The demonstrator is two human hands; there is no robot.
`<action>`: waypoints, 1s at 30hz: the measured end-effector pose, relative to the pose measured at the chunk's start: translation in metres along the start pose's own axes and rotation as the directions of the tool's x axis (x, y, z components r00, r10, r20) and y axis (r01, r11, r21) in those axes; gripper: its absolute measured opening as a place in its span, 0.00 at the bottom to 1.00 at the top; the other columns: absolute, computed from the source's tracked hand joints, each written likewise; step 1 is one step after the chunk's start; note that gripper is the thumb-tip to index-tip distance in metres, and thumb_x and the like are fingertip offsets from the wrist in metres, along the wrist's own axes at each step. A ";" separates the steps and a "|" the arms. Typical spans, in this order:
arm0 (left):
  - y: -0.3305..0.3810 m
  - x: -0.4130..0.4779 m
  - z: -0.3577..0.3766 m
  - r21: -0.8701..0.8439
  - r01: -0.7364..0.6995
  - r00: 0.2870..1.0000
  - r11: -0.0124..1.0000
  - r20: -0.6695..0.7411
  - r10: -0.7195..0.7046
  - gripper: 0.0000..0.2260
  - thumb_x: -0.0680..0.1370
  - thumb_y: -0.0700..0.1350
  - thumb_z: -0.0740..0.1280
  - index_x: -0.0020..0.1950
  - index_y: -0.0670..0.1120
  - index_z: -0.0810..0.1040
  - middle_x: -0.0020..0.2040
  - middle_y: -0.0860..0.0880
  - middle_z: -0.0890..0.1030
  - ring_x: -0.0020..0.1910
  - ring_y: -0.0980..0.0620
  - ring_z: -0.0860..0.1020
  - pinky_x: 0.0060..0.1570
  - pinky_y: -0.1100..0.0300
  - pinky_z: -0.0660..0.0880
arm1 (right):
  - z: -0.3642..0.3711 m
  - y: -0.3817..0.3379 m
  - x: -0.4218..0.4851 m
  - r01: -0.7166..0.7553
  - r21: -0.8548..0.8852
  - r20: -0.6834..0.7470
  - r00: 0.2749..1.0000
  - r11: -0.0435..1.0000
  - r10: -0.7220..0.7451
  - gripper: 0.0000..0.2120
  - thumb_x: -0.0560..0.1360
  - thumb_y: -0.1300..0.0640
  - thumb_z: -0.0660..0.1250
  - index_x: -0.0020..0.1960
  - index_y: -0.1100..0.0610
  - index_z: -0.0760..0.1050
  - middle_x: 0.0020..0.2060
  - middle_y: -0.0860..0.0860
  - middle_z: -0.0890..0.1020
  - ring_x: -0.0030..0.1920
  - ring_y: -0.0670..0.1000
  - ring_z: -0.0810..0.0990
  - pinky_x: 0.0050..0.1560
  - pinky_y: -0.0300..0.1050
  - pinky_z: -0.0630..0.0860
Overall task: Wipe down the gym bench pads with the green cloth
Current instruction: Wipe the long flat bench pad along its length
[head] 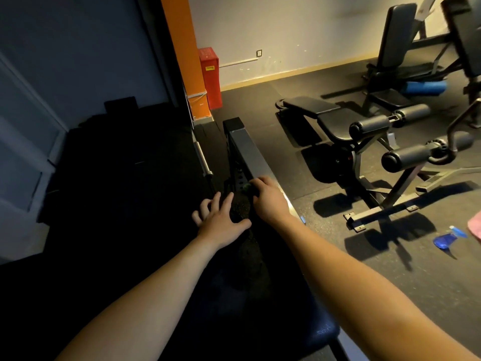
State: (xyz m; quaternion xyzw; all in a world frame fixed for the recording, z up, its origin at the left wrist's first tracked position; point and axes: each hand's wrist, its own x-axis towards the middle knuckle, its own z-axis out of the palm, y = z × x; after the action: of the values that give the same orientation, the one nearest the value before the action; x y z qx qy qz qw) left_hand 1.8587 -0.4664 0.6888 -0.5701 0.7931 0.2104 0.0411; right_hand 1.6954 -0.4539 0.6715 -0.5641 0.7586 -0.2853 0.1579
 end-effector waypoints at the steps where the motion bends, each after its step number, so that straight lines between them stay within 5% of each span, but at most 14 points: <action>1: 0.000 0.000 0.000 -0.008 -0.007 1.000 1.000 -0.004 0.007 0.39 0.74 0.69 0.61 0.80 0.62 0.50 0.82 0.53 0.47 0.78 0.44 0.43 0.75 0.42 0.44 | -0.003 0.003 -0.007 -0.038 0.006 -0.017 0.999 0.999 0.038 0.19 0.75 0.61 0.62 0.64 0.52 0.76 0.63 0.51 0.73 0.60 0.56 0.76 0.53 0.50 0.75; 5: -0.002 -0.001 0.002 -0.011 -0.030 0.999 0.999 -0.019 0.030 0.40 0.74 0.69 0.62 0.81 0.61 0.49 0.82 0.53 0.47 0.79 0.44 0.43 0.74 0.42 0.44 | -0.009 0.012 -0.028 -0.224 0.044 -0.093 0.969 0.974 0.227 0.22 0.75 0.62 0.59 0.67 0.49 0.75 0.64 0.54 0.74 0.60 0.60 0.76 0.53 0.46 0.69; 8: -0.005 0.001 0.004 -0.024 -0.042 0.999 0.999 -0.021 0.041 0.40 0.74 0.69 0.61 0.81 0.61 0.49 0.82 0.53 0.46 0.78 0.45 0.43 0.74 0.41 0.44 | -0.001 0.007 -0.018 -0.210 0.093 -0.135 0.966 0.973 0.221 0.22 0.75 0.65 0.61 0.65 0.52 0.78 0.63 0.53 0.76 0.60 0.57 0.77 0.51 0.40 0.64; 13: -0.007 0.003 0.004 -0.042 -0.050 0.999 0.998 -0.017 0.049 0.40 0.73 0.70 0.61 0.80 0.60 0.51 0.82 0.54 0.47 0.78 0.45 0.44 0.74 0.41 0.44 | 0.011 -0.020 0.017 0.078 0.006 0.026 0.997 0.997 -0.078 0.20 0.74 0.65 0.65 0.64 0.56 0.79 0.64 0.53 0.77 0.63 0.56 0.77 0.61 0.49 0.74; 17: -0.009 0.003 0.005 -0.052 -0.048 0.998 0.998 -0.038 0.046 0.41 0.72 0.71 0.62 0.80 0.56 0.52 0.82 0.53 0.48 0.78 0.45 0.45 0.74 0.42 0.45 | 0.011 -0.022 0.014 0.304 -0.054 0.177 0.940 0.951 -0.291 0.16 0.78 0.60 0.64 0.64 0.52 0.79 0.65 0.52 0.76 0.64 0.55 0.76 0.60 0.53 0.75; 22: -0.009 0.001 0.003 -0.027 -0.079 0.996 0.997 -0.040 0.078 0.42 0.74 0.70 0.61 0.81 0.55 0.48 0.82 0.52 0.47 0.78 0.44 0.45 0.74 0.41 0.45 | -0.002 0.017 0.005 0.093 -0.093 0.010 0.996 0.991 -0.092 0.17 0.74 0.61 0.72 0.63 0.53 0.81 0.65 0.49 0.78 0.63 0.52 0.78 0.63 0.42 0.72; 26: -0.013 -0.001 -0.003 -0.061 -0.139 0.990 0.988 0.008 0.140 0.42 0.75 0.68 0.62 0.82 0.53 0.48 0.82 0.49 0.46 0.79 0.43 0.44 0.74 0.40 0.45 | 0.013 -0.011 -0.006 -0.092 -0.082 -0.105 0.991 0.992 0.083 0.24 0.70 0.67 0.66 0.63 0.53 0.81 0.67 0.48 0.77 0.66 0.50 0.75 0.64 0.42 0.70; 30: -0.022 0.007 -0.021 -0.019 -0.203 0.971 0.979 0.127 0.204 0.41 0.76 0.67 0.62 0.82 0.53 0.49 0.82 0.48 0.47 0.78 0.42 0.45 0.73 0.40 0.47 | 0.013 -0.036 -0.033 -0.065 -0.066 -0.065 0.996 0.996 0.061 0.25 0.70 0.67 0.65 0.63 0.51 0.81 0.68 0.47 0.76 0.69 0.49 0.73 0.69 0.46 0.70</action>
State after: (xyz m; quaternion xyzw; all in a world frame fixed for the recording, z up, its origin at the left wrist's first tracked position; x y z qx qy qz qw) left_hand 1.8801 -0.4857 0.6992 -0.4714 0.8424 0.2521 0.0685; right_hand 1.7404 -0.4328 0.6809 -0.5358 0.7898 -0.2719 0.1235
